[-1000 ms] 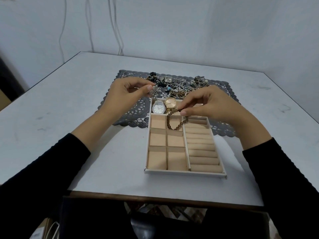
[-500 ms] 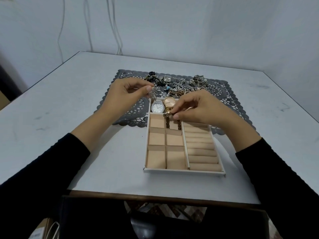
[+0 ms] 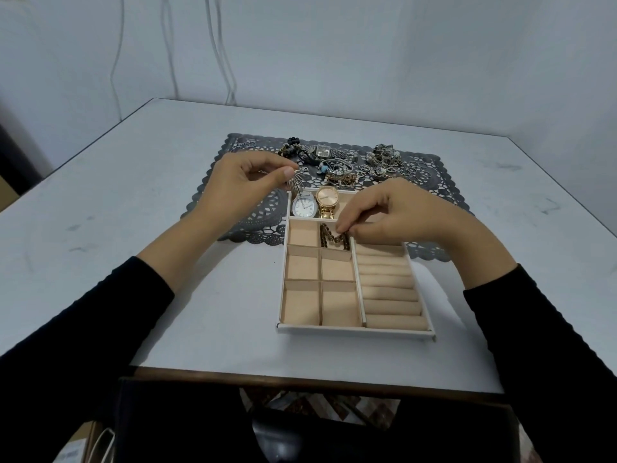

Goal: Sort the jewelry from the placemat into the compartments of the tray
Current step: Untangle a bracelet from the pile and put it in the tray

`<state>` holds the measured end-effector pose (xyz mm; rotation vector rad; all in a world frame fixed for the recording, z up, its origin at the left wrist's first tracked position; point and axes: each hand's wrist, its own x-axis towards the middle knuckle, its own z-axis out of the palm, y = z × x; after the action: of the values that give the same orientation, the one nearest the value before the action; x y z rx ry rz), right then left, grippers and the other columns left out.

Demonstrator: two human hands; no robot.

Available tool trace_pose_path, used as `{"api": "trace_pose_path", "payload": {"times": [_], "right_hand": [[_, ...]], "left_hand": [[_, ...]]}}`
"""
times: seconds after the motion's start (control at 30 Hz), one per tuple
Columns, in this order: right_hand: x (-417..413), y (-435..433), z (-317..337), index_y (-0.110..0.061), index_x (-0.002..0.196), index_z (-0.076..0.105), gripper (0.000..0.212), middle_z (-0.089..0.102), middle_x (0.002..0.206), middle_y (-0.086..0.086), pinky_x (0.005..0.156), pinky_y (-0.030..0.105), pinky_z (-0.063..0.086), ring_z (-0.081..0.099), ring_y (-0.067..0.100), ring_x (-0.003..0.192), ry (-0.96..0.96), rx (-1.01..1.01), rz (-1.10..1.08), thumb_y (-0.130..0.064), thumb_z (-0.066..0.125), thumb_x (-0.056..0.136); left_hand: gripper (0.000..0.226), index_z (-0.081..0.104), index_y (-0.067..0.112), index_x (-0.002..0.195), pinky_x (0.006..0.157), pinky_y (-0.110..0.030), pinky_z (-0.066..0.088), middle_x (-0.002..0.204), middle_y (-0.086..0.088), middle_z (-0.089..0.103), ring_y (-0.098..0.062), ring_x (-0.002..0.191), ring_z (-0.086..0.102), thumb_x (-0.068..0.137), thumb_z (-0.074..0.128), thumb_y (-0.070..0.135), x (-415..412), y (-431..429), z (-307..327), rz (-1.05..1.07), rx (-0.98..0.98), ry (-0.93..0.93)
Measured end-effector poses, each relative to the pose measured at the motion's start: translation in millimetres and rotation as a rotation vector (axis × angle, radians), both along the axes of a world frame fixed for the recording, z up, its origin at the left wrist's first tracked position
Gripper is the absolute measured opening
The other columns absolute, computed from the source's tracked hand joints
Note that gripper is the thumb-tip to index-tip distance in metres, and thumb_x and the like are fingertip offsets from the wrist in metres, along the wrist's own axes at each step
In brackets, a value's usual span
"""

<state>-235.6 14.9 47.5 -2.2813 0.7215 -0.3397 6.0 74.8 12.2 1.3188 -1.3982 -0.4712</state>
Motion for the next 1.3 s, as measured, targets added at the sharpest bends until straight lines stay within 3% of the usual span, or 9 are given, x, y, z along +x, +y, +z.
{"api": "trace_pose_path", "payload": {"times": [0.07, 0.13, 0.23, 0.37, 0.53, 0.73, 1.17, 1.3], "right_hand": [[-2, 0, 1, -0.019, 0.089, 0.078, 0.025, 0.073, 0.079, -0.013, 0.069, 0.023, 0.052, 0.066, 0.006, 0.073, -0.006, 0.023, 0.003, 0.0, 0.065, 0.08], [-2, 0, 1, -0.017, 0.091, 0.078, 0.019, 0.075, 0.082, -0.008, 0.071, 0.022, 0.052, 0.068, 0.007, 0.077, -0.02, 0.046, 0.013, -0.003, 0.069, 0.081], [4, 0, -3, -0.018, 0.089, 0.078, 0.01, 0.075, 0.086, -0.004, 0.082, 0.034, 0.056, 0.07, 0.011, 0.085, -0.011, -0.021, 0.034, -0.018, 0.077, 0.079], [13, 0, -12, -0.02, 0.08, 0.078, 0.011, 0.074, 0.077, -0.004, 0.075, 0.045, 0.055, 0.068, 0.014, 0.077, -0.03, -0.121, 0.017, -0.031, 0.078, 0.078], [15, -2, -16, -0.018, 0.079, 0.075, 0.01, 0.071, 0.078, -0.006, 0.073, 0.039, 0.055, 0.066, 0.01, 0.074, -0.042, -0.181, 0.025, -0.023, 0.082, 0.073], [15, -2, -18, -0.024, 0.092, 0.076, 0.02, 0.07, 0.092, -0.012, 0.082, 0.028, 0.052, 0.063, 0.004, 0.089, -0.074, -0.243, 0.045, -0.019, 0.081, 0.073], [8, -6, -15, -0.026, 0.096, 0.077, 0.016, 0.071, 0.096, -0.014, 0.083, 0.026, 0.052, 0.064, 0.001, 0.088, 0.09, -0.298, 0.123, -0.023, 0.076, 0.08], [4, -5, -11, -0.022, 0.099, 0.076, 0.017, 0.073, 0.094, -0.009, 0.086, 0.031, 0.054, 0.067, 0.005, 0.09, 0.0, -0.169, 0.061, -0.02, 0.074, 0.082]], "left_hand": [[0.011, 0.074, 0.028, 0.094, 0.08, -0.02, 0.054, 0.081, 0.011, 0.075, -0.009, 0.078, 0.073, 0.085, 0.073, 0.022, -1, 0, 0, 0.002, 0.002, 0.005], [0.011, 0.074, 0.028, 0.094, 0.081, -0.021, 0.055, 0.081, 0.01, 0.075, -0.01, 0.079, 0.073, 0.085, 0.073, 0.021, -1, 0, 1, 0.004, 0.001, 0.002], [0.011, 0.075, 0.028, 0.094, 0.083, -0.025, 0.056, 0.08, 0.01, 0.075, -0.01, 0.078, 0.073, 0.085, 0.073, 0.023, 0, 0, 0, 0.003, -0.001, -0.008], [0.01, 0.075, 0.027, 0.095, 0.083, -0.026, 0.057, 0.079, 0.008, 0.075, -0.009, 0.077, 0.072, 0.085, 0.073, 0.024, -1, 0, -1, 0.009, 0.002, -0.025], [0.01, 0.075, 0.027, 0.095, 0.084, -0.029, 0.058, 0.081, 0.005, 0.076, -0.01, 0.077, 0.072, 0.085, 0.073, 0.023, -2, 1, -1, 0.012, 0.004, -0.019], [0.011, 0.075, 0.026, 0.095, 0.083, -0.027, 0.057, 0.078, 0.008, 0.075, -0.008, 0.077, 0.072, 0.085, 0.073, 0.023, -3, 1, 0, 0.019, 0.006, -0.022], [0.011, 0.075, 0.028, 0.095, 0.082, -0.024, 0.055, 0.081, 0.006, 0.076, -0.009, 0.077, 0.072, 0.085, 0.073, 0.024, -1, 2, -1, 0.007, 0.014, -0.011], [0.011, 0.074, 0.028, 0.094, 0.078, -0.019, 0.054, 0.083, 0.006, 0.075, -0.006, 0.076, 0.071, 0.086, 0.072, 0.021, -4, 3, 2, -0.003, 0.009, -0.032]]}}
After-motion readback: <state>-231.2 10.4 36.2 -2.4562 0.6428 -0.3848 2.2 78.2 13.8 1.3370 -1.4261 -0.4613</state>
